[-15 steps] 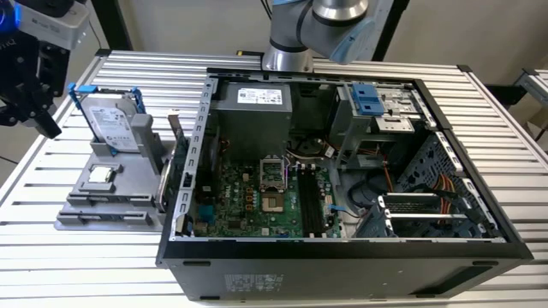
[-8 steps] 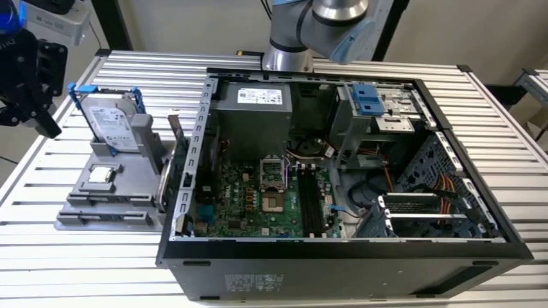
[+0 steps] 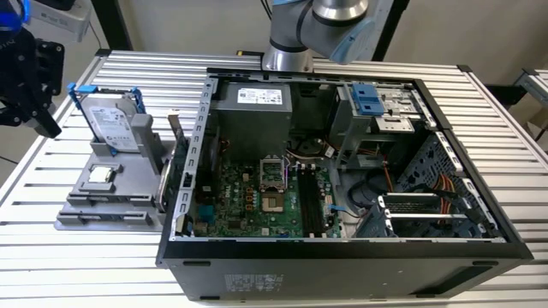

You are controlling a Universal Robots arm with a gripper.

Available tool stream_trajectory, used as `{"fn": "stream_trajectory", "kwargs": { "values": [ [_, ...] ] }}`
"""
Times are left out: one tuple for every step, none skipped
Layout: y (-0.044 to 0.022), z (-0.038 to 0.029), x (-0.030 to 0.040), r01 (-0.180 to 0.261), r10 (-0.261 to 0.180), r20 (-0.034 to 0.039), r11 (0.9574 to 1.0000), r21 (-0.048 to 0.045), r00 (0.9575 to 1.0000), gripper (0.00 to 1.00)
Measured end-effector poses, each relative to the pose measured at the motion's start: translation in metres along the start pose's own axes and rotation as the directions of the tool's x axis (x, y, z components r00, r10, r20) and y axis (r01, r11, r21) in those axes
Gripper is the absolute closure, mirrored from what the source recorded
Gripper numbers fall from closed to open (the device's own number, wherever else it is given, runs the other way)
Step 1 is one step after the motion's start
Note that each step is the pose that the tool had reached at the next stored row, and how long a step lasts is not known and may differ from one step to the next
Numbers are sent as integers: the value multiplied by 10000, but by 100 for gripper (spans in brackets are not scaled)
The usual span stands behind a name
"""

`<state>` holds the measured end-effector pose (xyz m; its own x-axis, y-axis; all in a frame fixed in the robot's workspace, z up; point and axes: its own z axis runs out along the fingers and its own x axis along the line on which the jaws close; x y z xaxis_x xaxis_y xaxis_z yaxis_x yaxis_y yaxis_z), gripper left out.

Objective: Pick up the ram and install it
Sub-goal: 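Pick up the ram and move it above insertion slot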

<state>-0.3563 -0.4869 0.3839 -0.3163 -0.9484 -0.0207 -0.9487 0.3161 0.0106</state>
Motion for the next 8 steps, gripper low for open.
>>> {"fn": "stream_trajectory", "kwargs": {
  "values": [
    [0, 0, 0, 133, -133, -2, 9999, -3, 9999, 100],
    [-1, 0, 0, 273, -273, -3, 9996, -6, 9996, 100],
    [0, 0, 0, 401, -401, -4, 9992, -8, 9992, 100],
    [0, 0, 0, 527, -527, -5, 9986, -11, 9986, 100],
    [0, -1, 0, 663, -663, -7, 9978, -14, 9978, 100],
    [0, 0, 0, 793, -793, -8, 9968, -17, 9968, 100],
    [0, 0, 0, 931, -931, -9, 9957, -20, 9957, 100],
    [0, 0, 0, 1065, -1065, -10, 9943, -23, 9943, 100]
  ]
}}
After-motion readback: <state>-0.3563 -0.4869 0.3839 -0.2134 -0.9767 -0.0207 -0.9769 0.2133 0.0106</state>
